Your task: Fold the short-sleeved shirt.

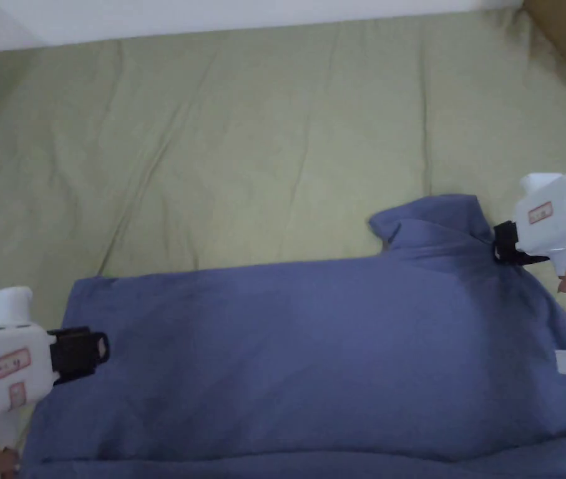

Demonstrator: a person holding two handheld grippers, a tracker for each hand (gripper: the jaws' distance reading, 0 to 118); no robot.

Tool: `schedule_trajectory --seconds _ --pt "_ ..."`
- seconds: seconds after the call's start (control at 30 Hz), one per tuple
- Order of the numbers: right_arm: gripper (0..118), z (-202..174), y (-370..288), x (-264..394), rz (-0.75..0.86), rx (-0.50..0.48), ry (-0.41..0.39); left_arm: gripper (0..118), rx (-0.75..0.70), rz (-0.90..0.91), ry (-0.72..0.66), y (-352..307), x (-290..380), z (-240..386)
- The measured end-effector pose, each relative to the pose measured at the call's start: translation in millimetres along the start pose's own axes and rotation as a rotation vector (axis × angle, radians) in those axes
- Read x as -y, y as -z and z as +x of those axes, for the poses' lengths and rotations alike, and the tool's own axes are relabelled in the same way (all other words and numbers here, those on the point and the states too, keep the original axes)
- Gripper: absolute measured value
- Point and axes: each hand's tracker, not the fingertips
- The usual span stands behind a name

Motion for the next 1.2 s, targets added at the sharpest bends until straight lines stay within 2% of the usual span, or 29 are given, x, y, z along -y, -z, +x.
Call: schedule_trajectory --seconds 0.03,0.07,0.1,0.13,0.2,0.23,0.27,0.3,0.33,0.37,0.4,0.43,0.47,0.53,0.67,0.83,0.9,1.07,1.2 --pt "0 -1.2 -1.1 0.4 0.001 0.006 -0.011 90 -0.01 0.004 0.002 6.4 -13.5 -3.0" --pt "0 -2.3 -2.6 1.1 0.003 0.012 -0.026 106 -0.041 0.005 0.004 15.1 -27.9 -3.9" --pt "0 -2.3 -6.7 -1.2 0.002 0.014 -0.032 109 -0.091 0.014 0.014 21.9 -41.0 -3.9" --pt "0 -2.5 -8.5 -1.7 0.003 0.013 -0.034 106 -0.106 0.036 0.035 28.6 -52.9 -4.0" --pt "0 -3.5 -10.6 -2.2 0.009 0.011 -0.033 106 -0.096 0.041 0.028 51.4 -73.1 -7.2" --pt "0 -2.7 -11.7 -4.6 0.01 0.011 -0.033 103 -0.106 0.027 0.025 64.8 -82.5 -7.9" --pt "0 -2.7 -11.9 -5.1 0.01 0.012 -0.031 95 -0.109 -0.001 0.017 79.8 -88.1 -8.0" --pt "0 -2.9 -11.8 -5.1 0.009 0.011 -0.027 76 -0.101 -0.043 0.032 93.0 -88.2 -8.0" --pt "0 -3.2 -11.8 -4.6 0.008 0.01 -0.023 65 -0.105 -0.081 0.037 104.7 -87.4 -7.5" --pt "0 -3.3 -14.3 -4.1 0.008 0.01 -0.019 65 -0.126 -0.155 0.046 121.1 -86.8 -7.3" --pt "0 -3.2 -15.4 -3.0 0.01 0.005 -0.016 33 -0.193 -0.181 0.068 127.0 -83.2 -6.1" --pt "0 -3.0 -17.5 -0.9 0.01 0.001 -0.013 23 -0.134 -0.126 0.051 119.0 -84.8 -6.5" --pt "0 -2.8 -19.7 0.5 0.012 0.0 -0.011 21 -0.131 -0.13 0.04 111.8 -90.1 -6.7" --pt "0 6.8 -19.2 -2.0 0.013 -0.007 -0.012 3 -0.111 -0.099 0.052 95.7 -93.0 -7.9" --pt "0 5.1 -46.9 3.6 0.049 -0.035 0.015 3 -0.097 -0.037 0.117 51.4 -88.9 -1.3" --pt "0 4.6 -106.5 22.9 0.12 -0.049 -0.02 3 -0.088 0.058 0.186 -19.7 -68.5 6.5" --pt "0 9.1 -138.0 38.6 0.16 -0.083 -0.009 3 -0.089 0.109 0.208 -56.0 -49.7 6.5" --pt "0 22.3 -198.4 116.8 0.213 -0.107 0.013 3 -0.071 0.144 0.191 -128.0 12.6 -8.2" --pt "0 28.1 -212.3 195.3 0.162 -0.111 0.008 3 -0.057 0.089 0.173 -146.4 79.1 -25.5"
